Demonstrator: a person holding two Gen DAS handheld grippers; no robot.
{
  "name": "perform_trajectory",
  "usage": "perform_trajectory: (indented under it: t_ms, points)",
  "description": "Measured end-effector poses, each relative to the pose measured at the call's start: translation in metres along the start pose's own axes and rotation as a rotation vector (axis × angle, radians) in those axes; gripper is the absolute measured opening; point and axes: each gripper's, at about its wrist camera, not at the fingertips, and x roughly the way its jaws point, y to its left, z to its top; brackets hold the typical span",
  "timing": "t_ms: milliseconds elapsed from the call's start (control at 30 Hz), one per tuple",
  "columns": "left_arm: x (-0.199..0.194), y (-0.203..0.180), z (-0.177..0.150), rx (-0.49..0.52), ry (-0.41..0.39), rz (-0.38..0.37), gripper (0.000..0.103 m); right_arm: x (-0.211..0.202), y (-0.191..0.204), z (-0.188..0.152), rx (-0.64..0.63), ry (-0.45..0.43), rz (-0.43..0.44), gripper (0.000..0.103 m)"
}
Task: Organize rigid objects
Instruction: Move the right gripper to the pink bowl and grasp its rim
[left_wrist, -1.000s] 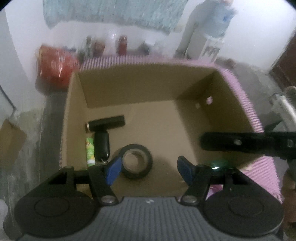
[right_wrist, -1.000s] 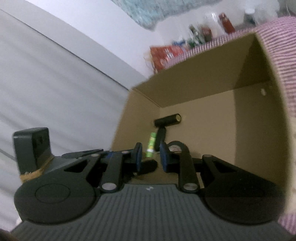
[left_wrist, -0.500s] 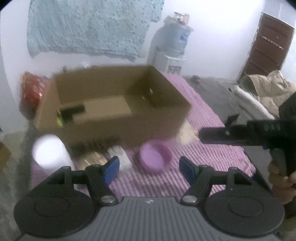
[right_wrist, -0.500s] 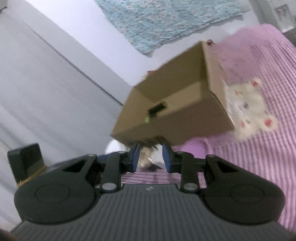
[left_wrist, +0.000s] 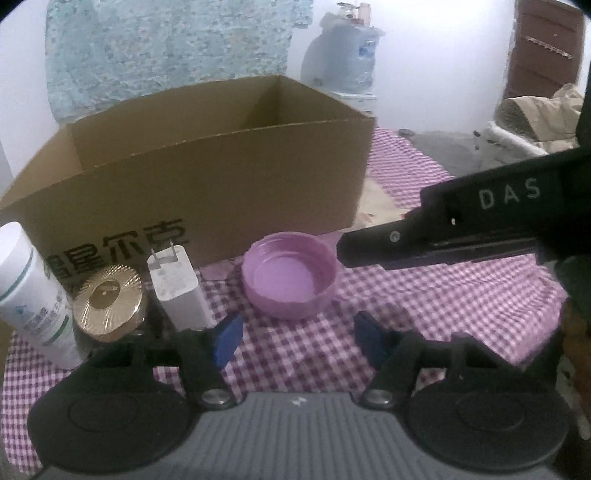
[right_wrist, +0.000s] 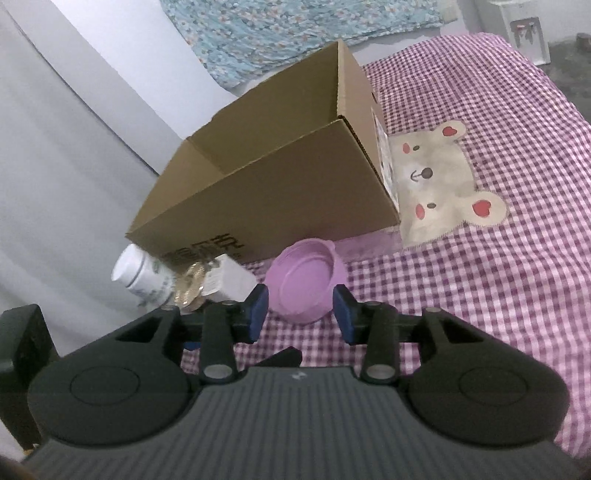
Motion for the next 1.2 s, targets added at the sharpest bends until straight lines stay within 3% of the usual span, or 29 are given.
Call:
perform_trajectory:
  t_ms: [200, 433, 667, 1033, 1200]
  points:
    - [0.017, 0.006, 0.006, -0.013, 0.0, 0.028, 0.067, 0.024, 0.0, 0.012, -0.04, -0.002, -0.04, 0.038]
    - [0.031, 0.003, 0.005, -0.02, 0.015, -0.008, 0.064, 0.047, -0.005, 0.017, -0.024, 0.028, -0.025, 0.037]
    - [0.022, 0.0, -0.001, -0.03, 0.027, -0.038, 0.065, 0.038, -0.001, 0.008, -0.031, 0.047, -0.015, 0.037]
    - [-0.01, -0.026, -0.032, 0.041, 0.06, -0.112, 0.066, 0.002, -0.006, -0.028, -0.013, 0.077, -0.023, 0.038]
    - [-0.017, -0.03, -0.032, 0.092, 0.039, -0.083, 0.073, -0.004, -0.008, -0.033, -0.005, 0.062, -0.031, 0.038]
